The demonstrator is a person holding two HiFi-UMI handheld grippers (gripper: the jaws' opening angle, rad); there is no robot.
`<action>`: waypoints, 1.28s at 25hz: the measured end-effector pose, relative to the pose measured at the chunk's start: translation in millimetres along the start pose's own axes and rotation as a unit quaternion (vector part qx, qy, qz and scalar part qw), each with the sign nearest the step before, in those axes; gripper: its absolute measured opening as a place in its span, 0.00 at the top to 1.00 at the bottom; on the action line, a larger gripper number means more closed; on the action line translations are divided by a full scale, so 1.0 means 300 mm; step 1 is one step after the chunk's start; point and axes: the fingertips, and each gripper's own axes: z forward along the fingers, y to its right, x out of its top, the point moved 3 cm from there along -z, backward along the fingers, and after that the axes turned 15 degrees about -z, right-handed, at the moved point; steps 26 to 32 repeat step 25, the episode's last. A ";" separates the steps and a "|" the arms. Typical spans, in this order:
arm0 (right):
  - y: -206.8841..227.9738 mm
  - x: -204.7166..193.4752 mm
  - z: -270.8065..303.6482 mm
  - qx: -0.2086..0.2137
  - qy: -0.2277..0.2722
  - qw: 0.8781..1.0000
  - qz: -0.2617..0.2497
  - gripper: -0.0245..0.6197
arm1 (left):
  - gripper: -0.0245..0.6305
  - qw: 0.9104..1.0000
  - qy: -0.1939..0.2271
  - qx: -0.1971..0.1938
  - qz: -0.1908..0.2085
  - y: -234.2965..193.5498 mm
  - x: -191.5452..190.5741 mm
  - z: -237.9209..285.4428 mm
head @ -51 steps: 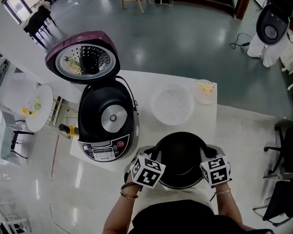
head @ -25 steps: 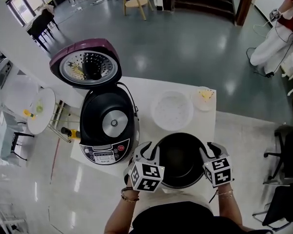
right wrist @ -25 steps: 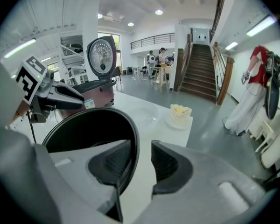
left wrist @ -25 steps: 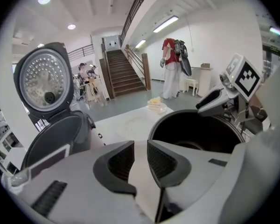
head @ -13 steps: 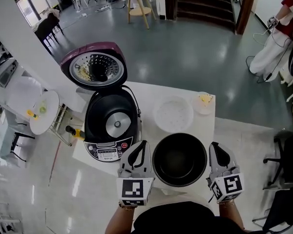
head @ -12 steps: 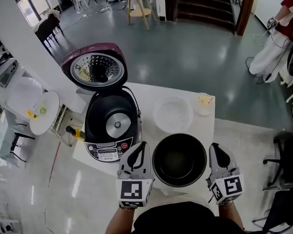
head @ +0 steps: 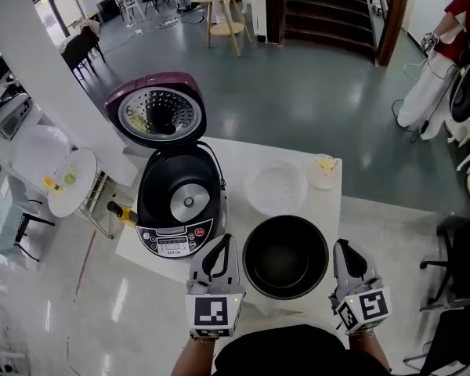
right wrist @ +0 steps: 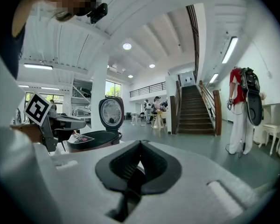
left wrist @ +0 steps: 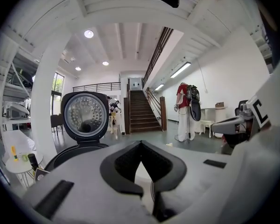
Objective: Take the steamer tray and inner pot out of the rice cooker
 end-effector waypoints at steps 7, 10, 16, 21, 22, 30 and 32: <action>0.002 -0.004 -0.007 0.004 -0.002 1.000 -0.005 0.96 | 0.96 1.000 -0.001 -0.005 0.015 0.019 -0.006 0.010; -0.005 -0.008 -0.008 0.007 -0.002 1.000 -0.011 0.96 | 0.96 1.000 -0.005 -0.007 0.018 0.023 -0.020 0.012; -0.018 -0.025 -0.008 0.013 -0.008 1.000 -0.017 0.96 | 0.96 1.000 -0.012 -0.011 0.023 0.018 -0.038 0.014; -0.022 -0.060 -0.016 0.014 -0.018 0.999 -0.030 0.96 | 0.96 0.999 -0.032 -0.019 0.028 0.030 -0.059 0.027; -0.023 -0.057 -0.015 0.015 -0.018 0.999 -0.037 0.96 | 0.96 0.998 -0.040 -0.021 0.034 0.034 -0.066 0.034; -0.028 -0.026 -0.007 0.022 -0.016 0.998 -0.058 0.96 | 0.96 0.997 -0.055 -0.025 0.055 0.044 -0.086 0.049; -0.028 -0.026 -0.007 0.022 -0.016 0.998 -0.058 0.96 | 0.96 0.997 -0.055 -0.025 0.055 0.044 -0.086 0.049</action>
